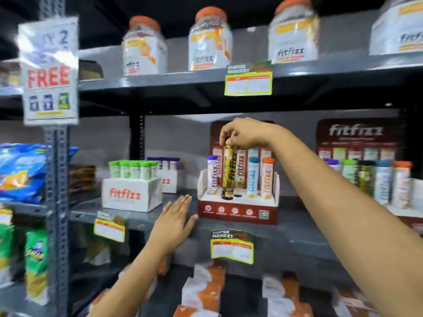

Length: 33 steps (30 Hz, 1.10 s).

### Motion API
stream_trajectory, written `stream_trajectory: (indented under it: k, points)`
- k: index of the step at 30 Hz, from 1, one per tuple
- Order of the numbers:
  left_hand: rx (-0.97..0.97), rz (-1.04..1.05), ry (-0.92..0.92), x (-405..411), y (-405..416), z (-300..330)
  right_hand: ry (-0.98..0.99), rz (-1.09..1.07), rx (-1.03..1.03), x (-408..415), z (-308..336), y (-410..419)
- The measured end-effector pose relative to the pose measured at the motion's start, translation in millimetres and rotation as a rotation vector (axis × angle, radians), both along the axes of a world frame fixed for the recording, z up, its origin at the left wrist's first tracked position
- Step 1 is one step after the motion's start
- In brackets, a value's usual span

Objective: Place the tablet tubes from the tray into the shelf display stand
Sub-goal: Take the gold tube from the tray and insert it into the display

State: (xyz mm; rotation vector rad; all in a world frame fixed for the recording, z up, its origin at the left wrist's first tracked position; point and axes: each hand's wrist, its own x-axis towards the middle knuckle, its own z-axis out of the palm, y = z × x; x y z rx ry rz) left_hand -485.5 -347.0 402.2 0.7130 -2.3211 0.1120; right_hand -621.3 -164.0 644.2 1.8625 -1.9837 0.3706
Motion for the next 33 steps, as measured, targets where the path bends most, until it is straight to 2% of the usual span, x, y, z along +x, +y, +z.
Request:
stream_trajectory:
  k: [4, 7, 12, 16, 22, 25, 27, 30, 33]
  points:
    - [0.102, 0.153, -0.156, -13, -10, 3, -0.065, -0.128, -0.057, -27, -8, -17]
    - [0.069, 0.188, -0.238, -15, -11, 7, -0.154, -0.191, -0.134, -47, -21, -37]
    - [0.045, 0.198, -0.200, -15, -15, 4, -0.259, -0.195, -0.197, -65, -43, -61]
    - [0.043, 0.188, -0.142, -12, -14, 2, -0.282, -0.181, -0.174, -71, -57, -66]
    - [0.044, 0.214, -0.179, -12, -9, 2, -0.118, -0.271, -0.152, -67, -59, -69]
    - [0.070, 0.193, -0.200, -9, -6, 3, -0.100, -0.286, -0.143, -64, -57, -65]
    - [0.096, 0.131, -0.144, -3, -4, 1, -0.096, -0.246, -0.238, -53, -60, -63]
    - [0.011, 0.074, 0.047, 24, 5, -13, -0.135, -0.060, -0.396, -16, -81, -66]
    - [-0.058, 0.133, 0.131, 75, 24, -46, -0.223, 0.170, -0.369, 39, -130, -78]
